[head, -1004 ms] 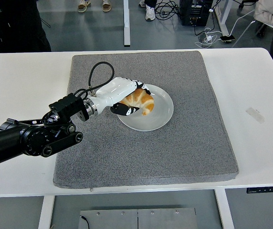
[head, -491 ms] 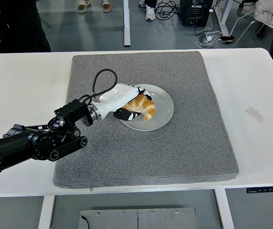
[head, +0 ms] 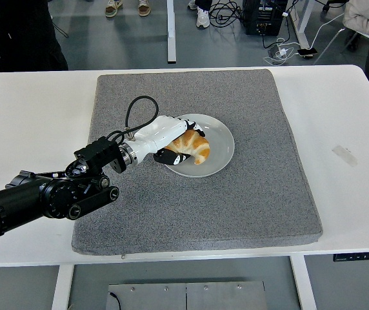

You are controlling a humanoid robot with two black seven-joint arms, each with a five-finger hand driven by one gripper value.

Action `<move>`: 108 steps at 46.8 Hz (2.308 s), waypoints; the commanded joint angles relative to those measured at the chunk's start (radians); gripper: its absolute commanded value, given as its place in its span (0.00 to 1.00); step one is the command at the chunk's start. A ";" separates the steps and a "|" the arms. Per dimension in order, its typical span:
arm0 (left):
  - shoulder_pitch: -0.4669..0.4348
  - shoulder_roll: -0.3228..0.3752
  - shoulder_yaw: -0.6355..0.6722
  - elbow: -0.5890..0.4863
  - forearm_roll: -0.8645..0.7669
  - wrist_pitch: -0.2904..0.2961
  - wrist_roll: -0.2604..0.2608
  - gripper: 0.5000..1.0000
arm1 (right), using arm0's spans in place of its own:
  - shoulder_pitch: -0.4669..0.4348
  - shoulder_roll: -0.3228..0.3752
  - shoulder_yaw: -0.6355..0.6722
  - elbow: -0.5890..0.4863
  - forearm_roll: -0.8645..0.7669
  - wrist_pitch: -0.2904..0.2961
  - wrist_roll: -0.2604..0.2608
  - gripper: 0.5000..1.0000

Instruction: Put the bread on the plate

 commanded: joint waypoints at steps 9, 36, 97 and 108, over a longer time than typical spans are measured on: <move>0.008 -0.002 0.000 0.000 -0.002 0.000 0.002 0.82 | 0.000 0.000 0.000 0.000 0.000 0.001 -0.002 1.00; -0.021 0.015 -0.006 -0.032 -0.103 -0.006 -0.057 0.90 | 0.000 0.000 0.000 0.000 0.000 0.001 -0.002 1.00; 0.157 0.255 -0.658 -0.161 -0.887 -0.282 -0.175 0.90 | 0.000 0.000 0.000 0.000 0.000 0.001 -0.002 1.00; 0.171 0.258 -0.721 -0.127 -1.013 -0.351 -0.170 0.90 | 0.000 0.000 0.000 0.000 0.000 0.001 0.000 1.00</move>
